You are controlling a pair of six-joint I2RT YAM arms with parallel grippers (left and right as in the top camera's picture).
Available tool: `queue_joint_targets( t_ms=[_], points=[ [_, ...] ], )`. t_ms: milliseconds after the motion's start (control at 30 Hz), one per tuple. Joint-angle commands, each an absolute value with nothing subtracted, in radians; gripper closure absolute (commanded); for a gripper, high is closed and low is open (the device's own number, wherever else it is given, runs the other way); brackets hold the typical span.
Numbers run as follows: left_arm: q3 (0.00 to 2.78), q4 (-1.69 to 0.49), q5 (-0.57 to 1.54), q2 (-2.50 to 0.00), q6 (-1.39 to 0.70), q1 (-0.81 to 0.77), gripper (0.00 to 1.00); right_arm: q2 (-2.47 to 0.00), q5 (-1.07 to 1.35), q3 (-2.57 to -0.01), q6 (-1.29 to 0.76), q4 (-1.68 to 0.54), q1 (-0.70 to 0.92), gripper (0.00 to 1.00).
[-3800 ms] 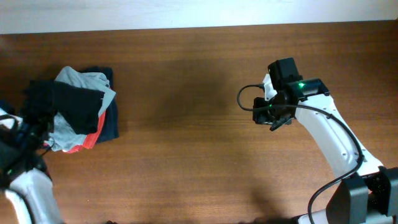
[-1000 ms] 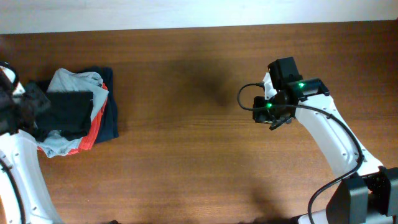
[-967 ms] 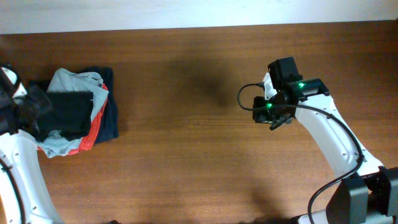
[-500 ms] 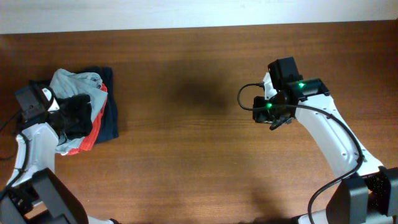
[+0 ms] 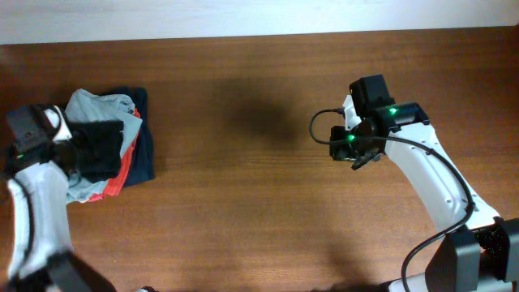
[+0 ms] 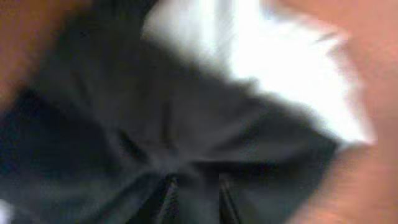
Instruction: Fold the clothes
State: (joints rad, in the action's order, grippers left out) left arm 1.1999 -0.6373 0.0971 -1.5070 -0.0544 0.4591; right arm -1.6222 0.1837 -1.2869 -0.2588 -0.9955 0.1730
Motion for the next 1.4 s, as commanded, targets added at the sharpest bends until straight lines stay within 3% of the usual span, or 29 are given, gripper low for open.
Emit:
queue_joint_targets(
  t_ms=[0,133,400,433,533,567,667,700,733,767,1200,1367],
  points=[
    [1.309,-0.685,0.284,-1.317,0.085,0.446,0.7,-1.596,0.171,-1.297,-0.232,-0.987,0.17,0.7],
    [1.327,-0.757,0.371,-1.124,0.193,0.407,0.57,-1.542,0.171,-1.316,-0.208,-0.973,0.17,0.7],
    [1.327,-0.896,0.371,-0.923,0.234,0.3,0.43,-1.312,0.17,-1.346,-0.111,-0.926,0.17,0.69],
    [1.327,-0.913,0.371,-0.909,0.234,0.289,0.41,-1.281,0.17,-1.346,-0.111,-0.921,0.17,0.65],
    [1.327,-0.959,0.371,-0.871,0.234,0.265,0.16,-1.179,0.167,-1.346,-0.108,-0.916,0.17,0.59],
    [1.327,-0.967,0.371,-0.865,0.234,0.262,0.01,-1.153,0.167,-1.346,-0.108,-0.917,0.17,0.57],
    [1.327,-0.997,0.371,-0.853,0.234,0.261,0.01,-1.086,0.167,-1.346,-0.108,-0.928,0.17,0.45],
    [1.327,-1.008,0.371,-0.853,0.234,0.261,0.01,-1.072,0.167,-1.346,-0.108,-0.931,0.17,0.35],
    [1.327,-1.016,0.371,-0.854,0.234,0.261,0.01,-1.061,0.167,-1.346,-0.108,-0.934,0.17,0.13],
    [1.327,-1.02,0.371,-0.855,0.234,0.261,0.01,-1.052,0.163,-1.346,-0.108,-0.935,0.17,0.01],
    [1.327,-1.034,0.371,-0.859,0.234,0.218,0.01,-1.084,0.154,-1.346,-0.109,-0.956,0.17,0.01],
    [1.327,-1.034,0.371,-0.859,0.234,0.218,0.01,-1.085,0.253,-1.346,-0.109,-1.013,0.17,0.01]
  ],
)
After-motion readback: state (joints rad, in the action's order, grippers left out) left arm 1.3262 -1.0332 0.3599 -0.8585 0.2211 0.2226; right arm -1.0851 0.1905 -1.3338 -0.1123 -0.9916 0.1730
